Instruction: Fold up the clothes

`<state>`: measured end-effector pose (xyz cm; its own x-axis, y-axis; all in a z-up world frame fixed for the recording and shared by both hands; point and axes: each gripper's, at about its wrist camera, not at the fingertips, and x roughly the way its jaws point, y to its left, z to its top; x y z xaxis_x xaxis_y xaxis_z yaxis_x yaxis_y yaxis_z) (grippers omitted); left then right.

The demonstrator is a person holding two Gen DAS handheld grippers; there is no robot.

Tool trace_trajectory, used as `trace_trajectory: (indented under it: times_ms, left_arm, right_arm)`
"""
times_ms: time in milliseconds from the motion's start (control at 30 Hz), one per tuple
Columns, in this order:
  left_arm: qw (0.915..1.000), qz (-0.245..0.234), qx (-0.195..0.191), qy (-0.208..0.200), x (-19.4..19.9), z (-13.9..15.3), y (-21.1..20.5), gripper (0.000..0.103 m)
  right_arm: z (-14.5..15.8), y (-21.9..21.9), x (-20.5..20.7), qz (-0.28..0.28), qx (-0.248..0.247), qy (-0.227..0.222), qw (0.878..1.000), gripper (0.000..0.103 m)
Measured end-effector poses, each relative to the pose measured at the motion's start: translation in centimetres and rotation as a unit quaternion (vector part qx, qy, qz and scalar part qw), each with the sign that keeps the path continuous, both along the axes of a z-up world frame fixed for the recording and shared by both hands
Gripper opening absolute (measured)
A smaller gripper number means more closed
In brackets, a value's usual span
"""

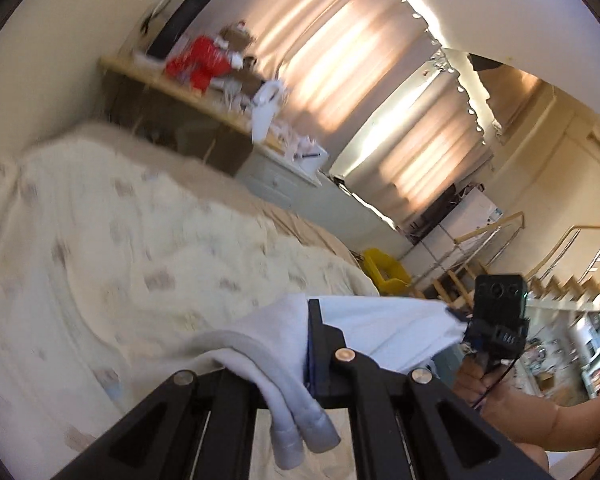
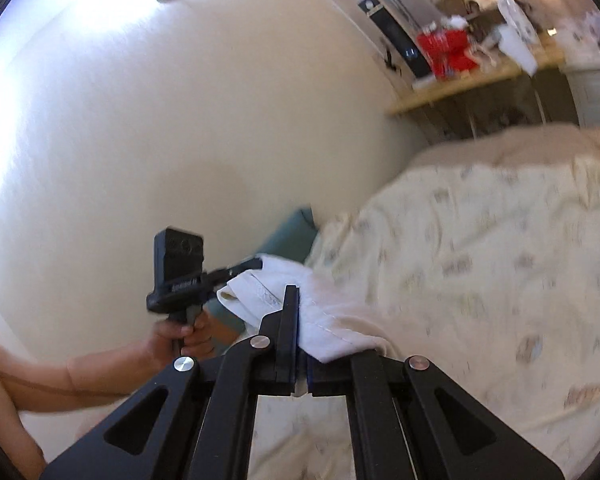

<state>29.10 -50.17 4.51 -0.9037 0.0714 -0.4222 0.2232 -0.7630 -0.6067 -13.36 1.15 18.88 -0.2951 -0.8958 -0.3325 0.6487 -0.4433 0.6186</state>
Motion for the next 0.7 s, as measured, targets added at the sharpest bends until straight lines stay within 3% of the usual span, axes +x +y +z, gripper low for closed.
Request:
trace_trajectory:
  times_ms: [200, 400, 500, 567, 700]
  left_arm:
    - [0.9996, 0.022, 0.006, -0.014, -0.4, 4.1, -5.2, 0.004]
    - [0.9998, 0.019, -0.001, -0.004, 3.7, 5.3, -7.7, 0.004]
    - [0.9992, -0.001, 0.021, -0.034, 6.8, 1.9, -7.3, 0.004]
    - [0.9964, -0.013, 0.026, -0.08, 8.6, -2.2, -6.1, 0.005]
    - [0.9839, -0.026, 0.047, -0.17, 12.1, -11.8, -2.9, 0.005]
  right_arm:
    - [2.9, -3.0, -2.9, -0.016, 0.016, 0.009, 1.0, 0.001]
    - [4.3, -4.5, -0.2, -0.016, 0.024, 0.027, 0.999, 0.001]
    - [1.5, -5.4, 2.0, -0.015, 0.021, 0.0, 1.0, 0.002]
    - [-1.1, -6.1, 3.8, -0.014, 0.02, -0.024, 0.999, 0.002]
    - [-10.4, -7.4, 8.5, -0.013, 0.038, -0.107, 0.993, 0.002]
